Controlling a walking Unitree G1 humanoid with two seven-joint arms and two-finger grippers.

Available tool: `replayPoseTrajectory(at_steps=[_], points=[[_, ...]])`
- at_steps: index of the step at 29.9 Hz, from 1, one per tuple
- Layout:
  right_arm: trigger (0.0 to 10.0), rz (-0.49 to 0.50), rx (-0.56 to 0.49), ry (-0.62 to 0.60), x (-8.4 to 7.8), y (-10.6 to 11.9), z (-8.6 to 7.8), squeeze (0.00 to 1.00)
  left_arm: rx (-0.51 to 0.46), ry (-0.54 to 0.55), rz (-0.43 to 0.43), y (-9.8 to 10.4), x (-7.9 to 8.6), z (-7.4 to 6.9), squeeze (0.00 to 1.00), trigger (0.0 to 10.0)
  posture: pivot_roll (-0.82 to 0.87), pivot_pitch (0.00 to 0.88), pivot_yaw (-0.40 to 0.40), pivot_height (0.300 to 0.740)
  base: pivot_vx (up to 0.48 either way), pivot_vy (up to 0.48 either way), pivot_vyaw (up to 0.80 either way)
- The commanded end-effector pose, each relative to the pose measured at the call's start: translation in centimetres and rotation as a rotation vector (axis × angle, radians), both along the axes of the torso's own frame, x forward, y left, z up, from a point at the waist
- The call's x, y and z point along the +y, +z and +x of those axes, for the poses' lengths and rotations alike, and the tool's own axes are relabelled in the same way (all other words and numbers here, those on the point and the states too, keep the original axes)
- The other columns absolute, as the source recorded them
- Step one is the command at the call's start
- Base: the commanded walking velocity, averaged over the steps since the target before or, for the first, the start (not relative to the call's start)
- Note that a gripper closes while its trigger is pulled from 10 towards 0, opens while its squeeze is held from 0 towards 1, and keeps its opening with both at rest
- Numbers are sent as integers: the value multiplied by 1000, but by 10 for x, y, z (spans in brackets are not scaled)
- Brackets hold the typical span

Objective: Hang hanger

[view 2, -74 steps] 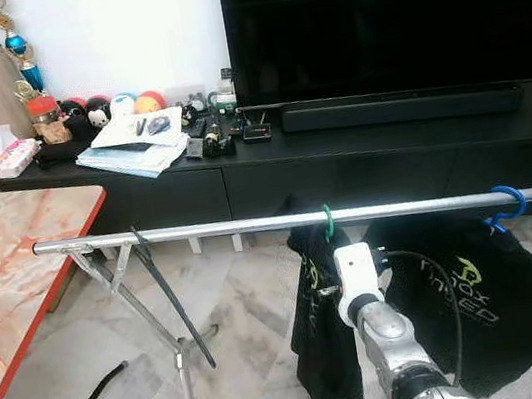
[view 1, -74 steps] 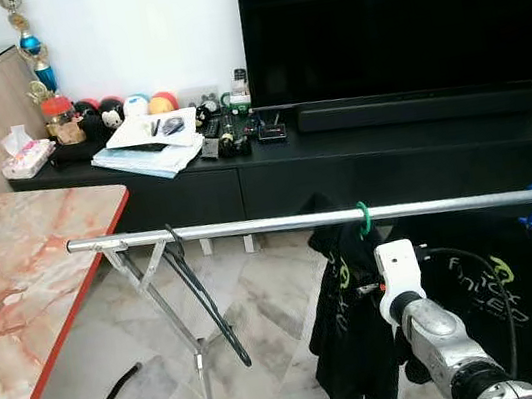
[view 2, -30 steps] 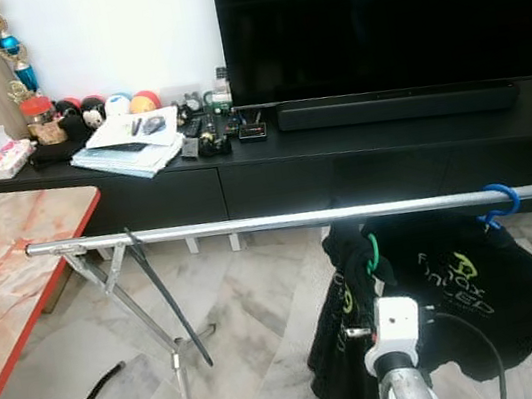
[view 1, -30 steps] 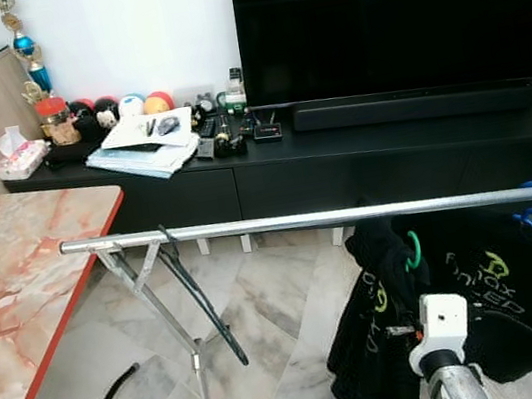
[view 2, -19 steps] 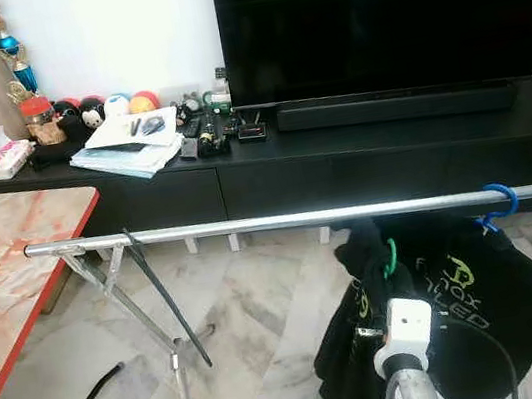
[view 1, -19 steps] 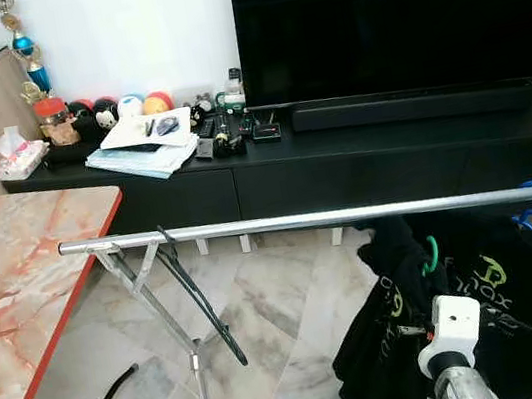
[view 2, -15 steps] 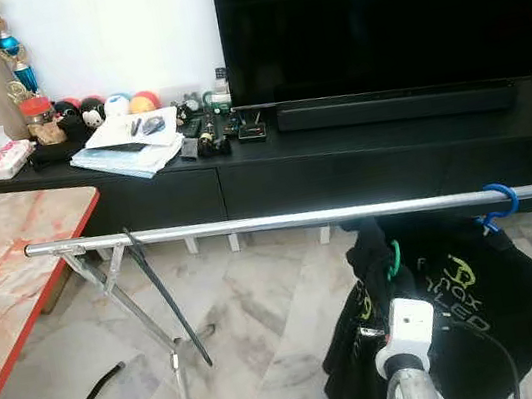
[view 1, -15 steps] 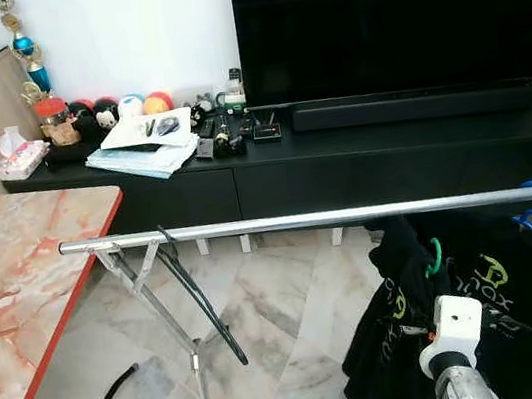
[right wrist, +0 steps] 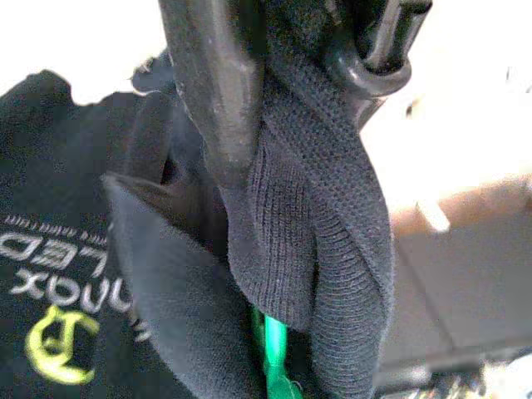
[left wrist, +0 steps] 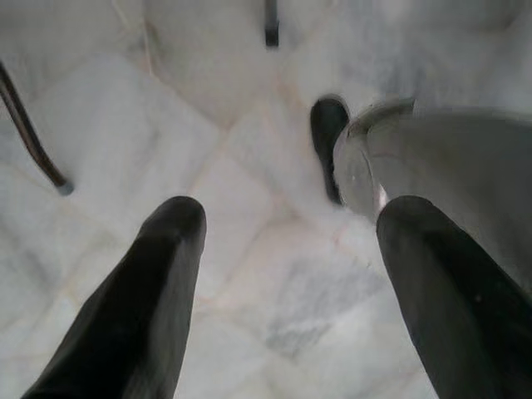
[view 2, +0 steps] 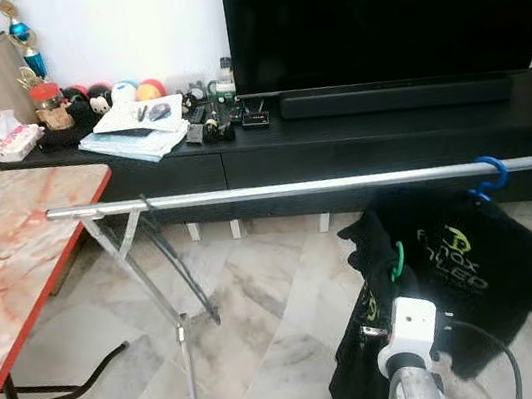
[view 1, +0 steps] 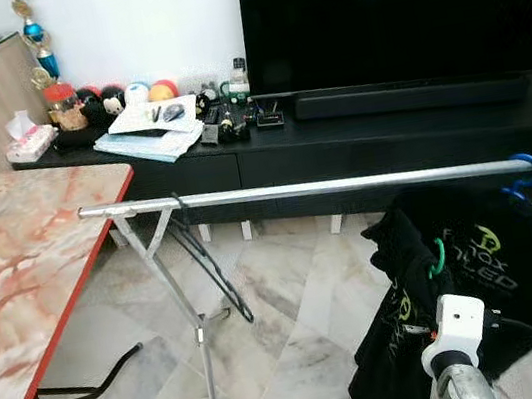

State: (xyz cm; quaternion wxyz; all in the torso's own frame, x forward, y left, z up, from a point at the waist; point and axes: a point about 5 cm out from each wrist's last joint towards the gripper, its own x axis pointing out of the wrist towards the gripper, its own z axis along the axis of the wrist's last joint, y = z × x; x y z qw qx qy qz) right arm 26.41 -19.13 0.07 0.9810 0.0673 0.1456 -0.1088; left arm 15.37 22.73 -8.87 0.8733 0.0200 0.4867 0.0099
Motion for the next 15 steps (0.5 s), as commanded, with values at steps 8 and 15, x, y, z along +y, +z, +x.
replayPoseTrajectory(at_steps=[8,15], points=[[10000,-4,-50,11,4,13,13,0,60,-15,9,-7,3,-19,0,10000,116,0,27,740,-334,0,0],[10000,-6,-49,-3,1,14,14,0,52,-26,0,-8,-8,-17,0,10000,117,0,29,740,-339,0,0]])
